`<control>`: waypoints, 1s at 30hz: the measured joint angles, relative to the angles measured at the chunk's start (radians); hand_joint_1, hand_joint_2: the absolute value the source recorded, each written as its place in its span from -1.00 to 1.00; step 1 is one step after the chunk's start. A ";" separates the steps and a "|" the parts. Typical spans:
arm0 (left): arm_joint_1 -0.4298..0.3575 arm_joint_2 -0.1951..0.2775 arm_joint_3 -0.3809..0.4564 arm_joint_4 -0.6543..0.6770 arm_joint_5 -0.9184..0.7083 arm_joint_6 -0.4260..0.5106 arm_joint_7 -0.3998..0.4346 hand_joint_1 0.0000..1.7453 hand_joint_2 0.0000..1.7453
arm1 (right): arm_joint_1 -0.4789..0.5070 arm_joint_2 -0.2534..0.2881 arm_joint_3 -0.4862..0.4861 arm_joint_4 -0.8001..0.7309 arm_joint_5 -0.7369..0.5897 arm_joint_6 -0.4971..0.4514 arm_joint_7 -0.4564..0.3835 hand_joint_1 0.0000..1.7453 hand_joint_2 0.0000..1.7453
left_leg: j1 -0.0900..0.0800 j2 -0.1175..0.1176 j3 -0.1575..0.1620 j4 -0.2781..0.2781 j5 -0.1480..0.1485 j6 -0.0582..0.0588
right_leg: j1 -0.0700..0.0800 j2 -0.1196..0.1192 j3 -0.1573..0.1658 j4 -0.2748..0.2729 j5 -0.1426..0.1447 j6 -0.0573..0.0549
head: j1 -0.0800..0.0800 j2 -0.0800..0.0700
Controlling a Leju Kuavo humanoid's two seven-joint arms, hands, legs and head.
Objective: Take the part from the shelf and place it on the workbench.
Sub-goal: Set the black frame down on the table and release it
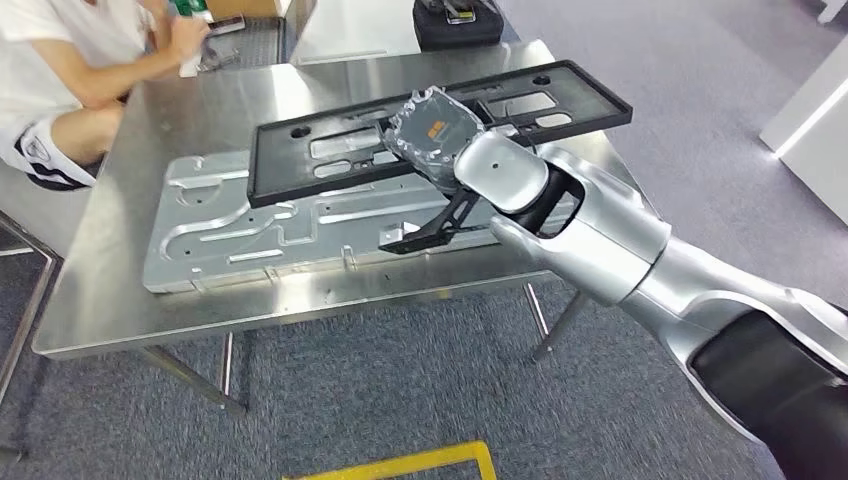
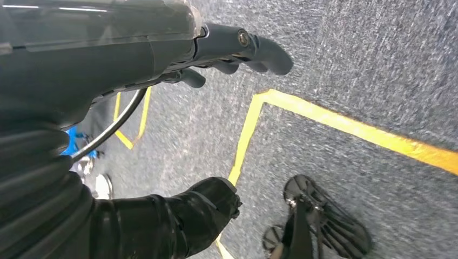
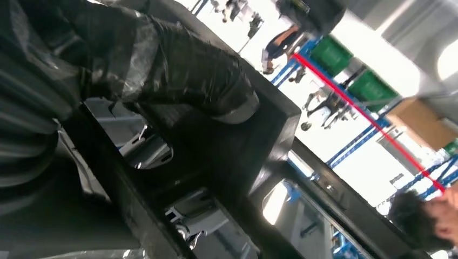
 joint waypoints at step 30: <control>0.001 -0.004 0.000 0.000 -0.007 0.015 0.006 -1.00 1.00 | 0.113 0.065 0.010 0.018 0.017 -0.025 0.035 1.00 1.00 | -0.007 0.001 0.014 0.000 -0.005 0.007 | 0.005 -0.001 -0.004 0.010 0.008 -0.014 | -0.004 0.000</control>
